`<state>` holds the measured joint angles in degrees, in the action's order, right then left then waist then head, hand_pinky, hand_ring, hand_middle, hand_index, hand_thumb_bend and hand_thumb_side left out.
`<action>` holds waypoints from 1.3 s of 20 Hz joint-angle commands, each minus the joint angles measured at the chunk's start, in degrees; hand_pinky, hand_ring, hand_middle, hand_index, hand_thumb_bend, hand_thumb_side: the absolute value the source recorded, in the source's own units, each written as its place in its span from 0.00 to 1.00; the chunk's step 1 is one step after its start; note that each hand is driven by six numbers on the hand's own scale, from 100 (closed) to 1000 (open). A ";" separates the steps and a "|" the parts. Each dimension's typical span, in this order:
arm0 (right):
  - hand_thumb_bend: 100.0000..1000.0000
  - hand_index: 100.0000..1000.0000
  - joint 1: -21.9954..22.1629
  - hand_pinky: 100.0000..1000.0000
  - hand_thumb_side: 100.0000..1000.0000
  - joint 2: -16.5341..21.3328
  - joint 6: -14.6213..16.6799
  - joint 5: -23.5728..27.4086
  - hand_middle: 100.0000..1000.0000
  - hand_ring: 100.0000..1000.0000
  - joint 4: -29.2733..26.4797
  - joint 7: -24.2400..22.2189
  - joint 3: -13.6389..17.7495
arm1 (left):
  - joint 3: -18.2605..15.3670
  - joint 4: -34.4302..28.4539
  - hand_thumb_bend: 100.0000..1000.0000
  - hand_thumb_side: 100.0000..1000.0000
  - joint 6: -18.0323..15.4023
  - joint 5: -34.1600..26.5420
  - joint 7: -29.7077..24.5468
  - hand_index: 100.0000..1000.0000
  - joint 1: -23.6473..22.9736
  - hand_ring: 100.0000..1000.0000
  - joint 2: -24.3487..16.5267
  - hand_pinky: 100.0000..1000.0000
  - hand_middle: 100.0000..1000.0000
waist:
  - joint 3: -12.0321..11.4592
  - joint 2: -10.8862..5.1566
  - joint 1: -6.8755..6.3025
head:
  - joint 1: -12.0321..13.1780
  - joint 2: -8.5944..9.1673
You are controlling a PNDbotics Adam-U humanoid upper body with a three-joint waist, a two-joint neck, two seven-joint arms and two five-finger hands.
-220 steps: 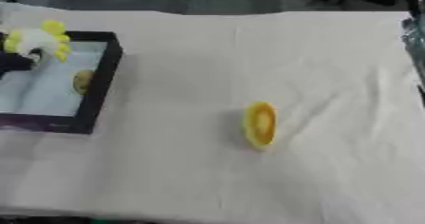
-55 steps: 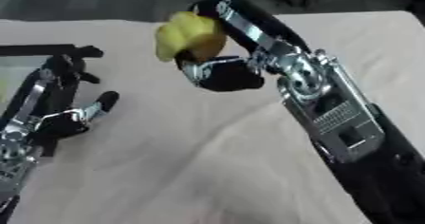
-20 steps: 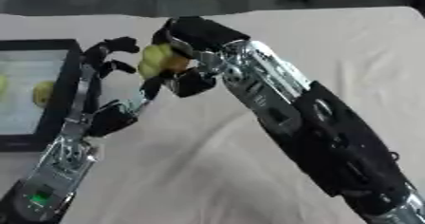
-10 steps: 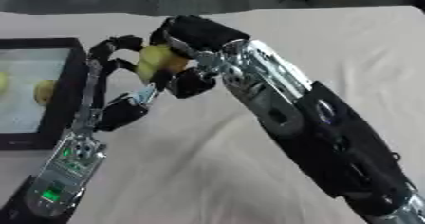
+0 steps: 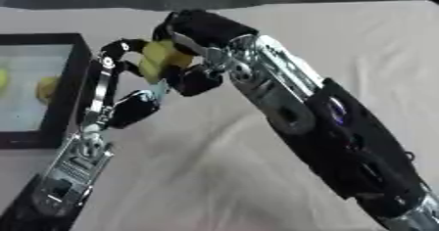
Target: Pick up the objects with one hand, pass them to the other hand, and then place them into the box on the other side of the table.
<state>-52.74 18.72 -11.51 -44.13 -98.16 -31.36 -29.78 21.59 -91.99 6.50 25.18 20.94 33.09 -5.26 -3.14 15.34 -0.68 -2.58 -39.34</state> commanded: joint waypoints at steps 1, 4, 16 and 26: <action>0.05 0.63 -0.74 0.71 0.00 0.15 0.48 0.26 0.51 0.65 -1.88 -0.63 -0.06 | -0.04 -0.46 0.27 0.50 0.80 -0.37 1.11 0.63 1.41 0.76 0.64 0.44 0.49 | -0.01 -2.05 -0.04 | 0.25 0.06; 0.05 0.63 -0.61 0.71 0.00 0.18 0.99 0.35 0.51 0.65 -1.85 -1.46 -0.20 | -0.07 -0.04 0.20 0.52 0.06 -1.57 2.97 0.61 1.75 0.75 1.00 0.42 0.48 | -0.02 -2.08 -0.03 | 0.31 0.16; 0.27 0.69 0.13 0.73 0.05 0.49 1.72 0.83 0.58 0.70 -2.72 -2.45 0.03 | -0.26 2.83 0.00 0.22 -1.02 -4.57 4.44 0.35 2.32 0.58 1.52 0.31 0.29 | 0.14 -1.97 -0.04 | 0.27 0.56; 0.49 0.88 0.54 0.83 0.28 1.29 3.71 -2.74 0.83 0.89 -4.55 -3.86 1.65 | -1.82 3.63 0.00 0.28 -0.04 -3.09 2.33 0.24 1.64 0.49 0.31 0.30 0.18 | 0.23 -1.95 -0.23 | -1.14 0.86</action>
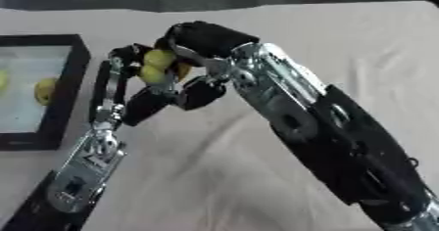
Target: Pick up the objects with one hand, pass them to the other hand, and then place them into the box on the other side of the table.
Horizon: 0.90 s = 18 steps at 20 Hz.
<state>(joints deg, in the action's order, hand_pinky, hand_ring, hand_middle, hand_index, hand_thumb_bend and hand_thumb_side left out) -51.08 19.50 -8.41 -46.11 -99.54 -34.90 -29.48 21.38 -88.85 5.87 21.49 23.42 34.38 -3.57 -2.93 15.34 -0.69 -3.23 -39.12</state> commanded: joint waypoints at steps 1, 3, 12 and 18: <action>0.49 0.88 -1.09 0.83 0.28 0.51 0.56 -1.08 0.84 0.89 -3.43 -0.37 1.70 | -1.92 0.44 0.00 0.28 0.66 0.76 -0.04 0.24 0.31 0.49 -1.67 0.30 0.18 | 0.02 -1.96 -0.23 | -0.70 0.66; 0.49 0.89 -1.03 0.84 0.29 0.57 0.24 -1.65 0.84 0.89 -4.07 -0.08 2.50 | -2.44 0.29 0.00 0.27 0.75 1.02 0.17 0.23 0.20 0.49 -2.33 0.30 0.18 | 0.01 -1.98 -0.29 | -1.00 0.66; 0.46 0.88 -0.20 0.85 0.28 1.56 -2.71 -0.89 0.83 0.92 -7.36 2.54 6.85 | -3.51 -0.33 0.00 0.26 1.26 1.11 0.20 0.23 -0.59 0.49 -5.45 0.29 0.18 | 0.02 -2.01 -0.58 | -1.32 -0.11; 0.41 0.87 1.08 0.83 0.26 2.81 -7.69 4.62 0.80 0.91 -10.70 7.70 11.08 | -4.44 -1.14 0.00 0.25 1.53 0.70 0.02 0.24 -1.10 0.49 -7.86 0.30 0.18 | 0.11 -1.99 -0.88 | -1.37 -0.67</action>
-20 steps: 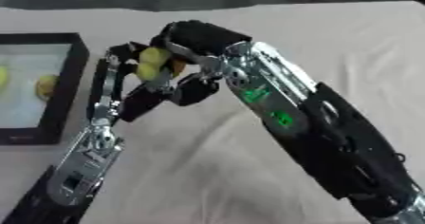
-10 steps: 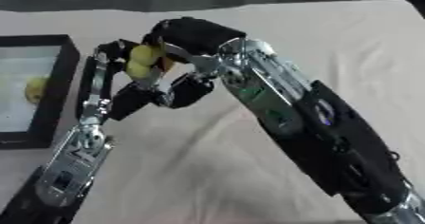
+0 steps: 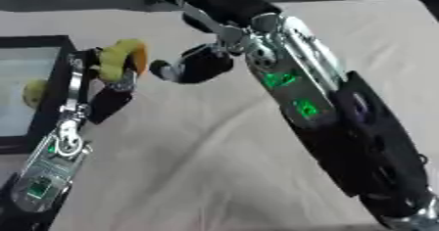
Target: Pick up the objects with one hand, pass them to the other hand, and then place them into the box on the other side of the table.
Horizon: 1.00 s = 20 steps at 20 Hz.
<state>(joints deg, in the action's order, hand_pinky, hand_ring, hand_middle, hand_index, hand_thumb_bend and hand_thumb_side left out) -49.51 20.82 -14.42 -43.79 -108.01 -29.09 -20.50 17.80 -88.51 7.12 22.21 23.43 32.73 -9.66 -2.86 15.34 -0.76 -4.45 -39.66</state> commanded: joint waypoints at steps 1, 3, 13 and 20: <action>0.40 0.86 -0.16 0.83 0.25 1.81 -2.44 3.74 0.79 0.91 -2.97 2.93 2.86 | -1.13 -1.72 0.00 0.25 0.45 -0.13 -0.05 0.24 0.50 0.49 -2.29 0.30 0.18 | 0.07 -2.00 -0.86 | -0.15 -0.18; 0.36 0.86 0.70 0.82 0.24 2.75 -3.86 7.55 0.78 0.91 -4.53 5.57 4.39 | -1.73 -2.41 0.00 0.25 0.85 -0.61 -0.30 0.25 0.43 0.49 -3.68 0.30 0.19 | 0.13 -2.00 -0.94 | -0.10 -0.25; 0.00 0.81 8.39 0.80 0.47 9.80 -4.35 34.07 0.74 0.91 -5.88 26.73 12.20 | -6.33 -8.94 0.00 0.54 2.38 -6.19 -3.18 0.27 -0.12 0.51 -11.99 0.31 0.21 | 0.32 -1.37 -1.11 | 0.67 -0.81; 0.15 0.81 11.77 0.79 0.33 12.06 -5.02 40.38 0.73 0.90 -4.76 32.74 15.91 | -10.36 -10.90 0.00 0.26 4.47 -10.33 -2.01 0.27 -1.25 0.51 -15.40 0.31 0.21 | 0.17 -1.13 -1.19 | 3.18 -0.18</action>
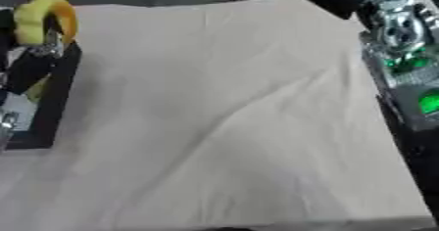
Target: Pick up the objects with one hand, pass them to the other hand, and then place them into the box on the other side of the table.
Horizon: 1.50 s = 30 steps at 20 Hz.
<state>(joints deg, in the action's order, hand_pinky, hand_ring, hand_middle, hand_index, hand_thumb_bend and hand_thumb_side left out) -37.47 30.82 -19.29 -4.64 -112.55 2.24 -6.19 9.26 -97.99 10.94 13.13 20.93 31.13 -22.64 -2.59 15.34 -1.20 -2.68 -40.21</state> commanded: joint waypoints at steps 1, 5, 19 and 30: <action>0.16 0.81 0.00 0.79 0.32 2.20 -0.28 1.21 0.73 0.90 -0.22 1.74 1.90 | -2.23 -1.44 0.00 0.26 0.83 -1.60 0.75 0.27 0.20 0.51 -2.75 0.31 0.22 | -0.14 -1.11 -0.76 | 2.14 0.53; 0.17 0.81 0.86 0.79 0.32 2.40 -0.63 1.50 0.72 0.90 -0.19 3.13 3.20 | -3.92 -1.14 0.00 0.26 1.66 -2.87 1.86 0.27 -0.51 0.52 -3.93 0.31 0.22 | -0.32 -0.99 -0.73 | 4.51 1.29; 0.17 0.80 3.74 0.78 0.31 3.08 -0.58 3.21 0.71 0.88 0.02 7.41 5.88 | -8.53 7.56 0.00 0.10 11.63 1.69 -1.78 0.42 -3.68 0.63 -6.83 0.39 0.33 | -0.65 -0.74 -0.20 | 4.00 1.46; 0.15 0.80 4.29 0.78 0.30 2.70 -0.81 3.40 0.70 0.88 -0.38 5.16 5.83 | -9.50 9.72 0.74 0.39 20.37 6.46 -2.40 0.87 -3.47 1.00 -6.48 0.78 0.77 | -0.54 -0.66 -0.26 | 4.02 1.85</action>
<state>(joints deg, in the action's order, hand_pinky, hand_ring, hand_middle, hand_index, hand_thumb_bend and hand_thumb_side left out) -32.70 32.09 -20.16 -1.30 -112.07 7.87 -0.80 0.70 -87.53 30.28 18.67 18.18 26.93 -27.73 -3.16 15.41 -1.20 1.37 -39.07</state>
